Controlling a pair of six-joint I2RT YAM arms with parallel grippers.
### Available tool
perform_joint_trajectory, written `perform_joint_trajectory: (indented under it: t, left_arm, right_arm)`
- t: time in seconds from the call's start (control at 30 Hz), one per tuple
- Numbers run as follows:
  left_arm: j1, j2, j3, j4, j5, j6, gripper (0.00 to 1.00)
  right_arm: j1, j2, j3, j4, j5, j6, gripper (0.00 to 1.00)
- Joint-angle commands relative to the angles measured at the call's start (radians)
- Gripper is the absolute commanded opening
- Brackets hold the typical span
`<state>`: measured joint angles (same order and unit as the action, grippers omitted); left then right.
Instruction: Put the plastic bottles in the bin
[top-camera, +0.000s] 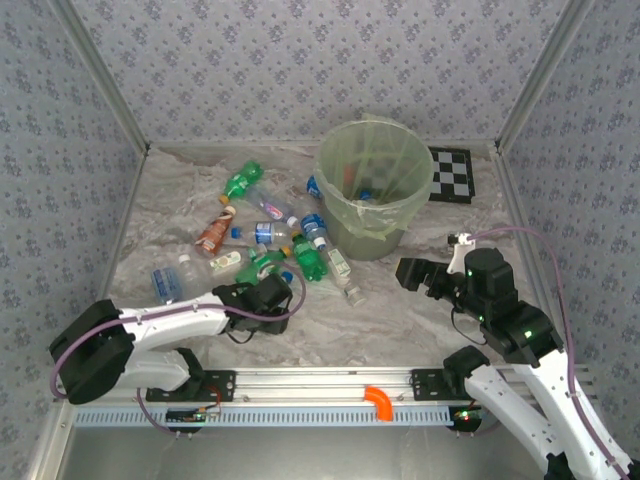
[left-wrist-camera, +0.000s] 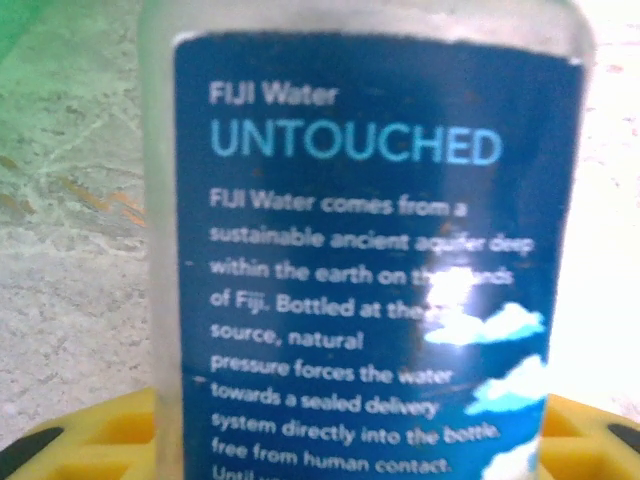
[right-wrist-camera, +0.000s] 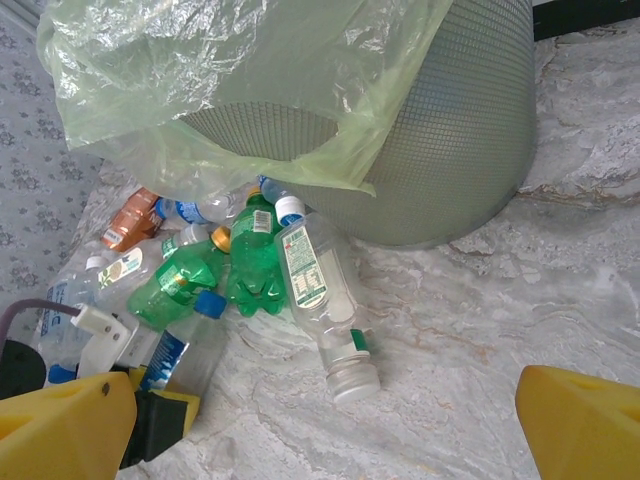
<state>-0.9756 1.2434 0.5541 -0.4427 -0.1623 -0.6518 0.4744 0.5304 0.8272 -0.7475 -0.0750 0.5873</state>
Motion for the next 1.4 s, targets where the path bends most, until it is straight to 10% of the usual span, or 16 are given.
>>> perform_joint_trajectory:
  t: [0.0, 0.43, 1.37]
  left_arm:
    - [-0.031, -0.048, 0.055, -0.084, -0.028, -0.017, 0.49]
    - [-0.048, -0.295, 0.435, -0.338, -0.132, -0.006, 0.5]
    - [0.11, 0.846, 2.065, -0.557, 0.079, 0.326, 0.52]
  right_arm:
    - [0.009, -0.005, 0.011, -0.005, 0.013, 0.006, 0.99]
    - [0.01, -0.028, 0.022, -0.009, 0.021, -0.007, 1.0]
    - [0.014, -0.085, 0.11, -0.111, 0.05, 0.003, 0.99]
